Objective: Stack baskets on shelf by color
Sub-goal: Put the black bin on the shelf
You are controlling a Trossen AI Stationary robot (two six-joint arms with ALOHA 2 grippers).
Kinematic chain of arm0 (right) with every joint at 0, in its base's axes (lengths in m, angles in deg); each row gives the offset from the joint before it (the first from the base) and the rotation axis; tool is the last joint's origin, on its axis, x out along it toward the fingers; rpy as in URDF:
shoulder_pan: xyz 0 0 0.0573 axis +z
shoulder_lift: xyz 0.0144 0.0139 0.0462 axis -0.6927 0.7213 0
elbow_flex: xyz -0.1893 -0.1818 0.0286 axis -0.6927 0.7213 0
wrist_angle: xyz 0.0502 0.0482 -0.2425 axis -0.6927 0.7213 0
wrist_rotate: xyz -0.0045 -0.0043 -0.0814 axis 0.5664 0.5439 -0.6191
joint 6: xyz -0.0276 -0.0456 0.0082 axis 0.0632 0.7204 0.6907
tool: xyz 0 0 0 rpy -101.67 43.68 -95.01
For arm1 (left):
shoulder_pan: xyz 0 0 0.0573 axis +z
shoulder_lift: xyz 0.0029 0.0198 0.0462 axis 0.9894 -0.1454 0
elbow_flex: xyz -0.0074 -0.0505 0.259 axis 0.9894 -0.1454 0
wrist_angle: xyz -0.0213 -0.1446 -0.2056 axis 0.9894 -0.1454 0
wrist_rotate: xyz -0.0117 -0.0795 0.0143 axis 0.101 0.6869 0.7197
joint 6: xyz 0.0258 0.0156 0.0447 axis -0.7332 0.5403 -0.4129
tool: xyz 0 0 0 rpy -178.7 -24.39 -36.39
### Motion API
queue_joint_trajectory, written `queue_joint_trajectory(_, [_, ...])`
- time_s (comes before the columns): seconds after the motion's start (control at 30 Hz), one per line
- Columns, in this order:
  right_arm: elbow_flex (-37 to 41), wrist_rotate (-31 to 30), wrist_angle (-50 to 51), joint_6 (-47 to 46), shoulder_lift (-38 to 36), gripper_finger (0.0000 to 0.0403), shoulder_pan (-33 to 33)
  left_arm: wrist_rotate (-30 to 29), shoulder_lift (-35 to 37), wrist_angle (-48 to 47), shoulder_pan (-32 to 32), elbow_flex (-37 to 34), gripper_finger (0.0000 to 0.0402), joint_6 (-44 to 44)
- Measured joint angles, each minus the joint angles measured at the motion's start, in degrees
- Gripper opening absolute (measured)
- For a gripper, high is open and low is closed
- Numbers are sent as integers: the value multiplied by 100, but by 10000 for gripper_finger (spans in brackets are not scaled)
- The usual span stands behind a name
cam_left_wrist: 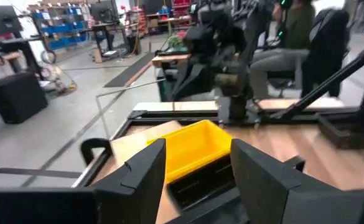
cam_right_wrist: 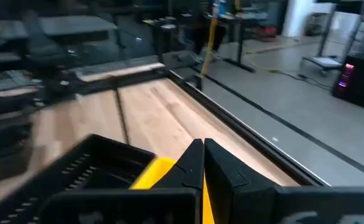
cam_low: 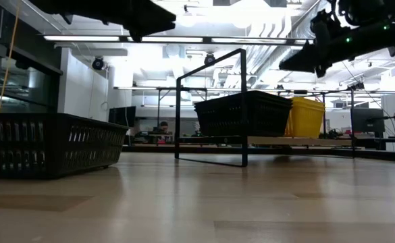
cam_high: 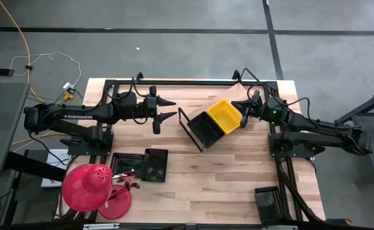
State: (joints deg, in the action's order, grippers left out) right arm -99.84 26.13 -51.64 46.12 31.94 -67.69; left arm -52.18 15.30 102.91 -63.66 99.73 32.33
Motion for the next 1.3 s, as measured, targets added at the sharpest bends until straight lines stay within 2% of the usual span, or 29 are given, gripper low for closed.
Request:
queue_joint_trajectory(0.13, [-58, 428, -75, 8, 0, 0, 67, -39, 126, -511, 9, 0, 168, -104])
queue_joint_trajectory(0.47, [-62, 1214, -1244, 157, 0, 0, 82, -3, 286, -1389, 0, 0, 168, -290])
queue_joint_trajectory(0.7, [-62, 1286, -1263, 108, 0, 0, 82, -70, 286, -1556, 0, 0, 168, -290])
queue_joint_trajectory(0.8, [-118, 1372, -1158, -225, 2, 1, 82, -70, 286, -1556, 0, 0, 168, -290])
queue_joint_trajectory(0.93, [-711, 1884, 353, -490, 5, 24, 294, -68, 286, -1553, 0, 0, 168, -248])
queue_joint_trajectory(1.07, [-1619, 1765, 2602, -606, 81, 79, 959, -70, 286, -1528, 0, 0, 168, -180])
queue_joint_trajectory(1.23, [-2476, 1702, 5250, -1715, 340, 143, 2158, -69, 284, -1530, 0, 0, 168, -136])
queue_joint_trajectory(1.3, [-2603, 1567, 5896, -2445, 429, 159, 2685, -70, 284, -1530, 0, 0, 168, -86])
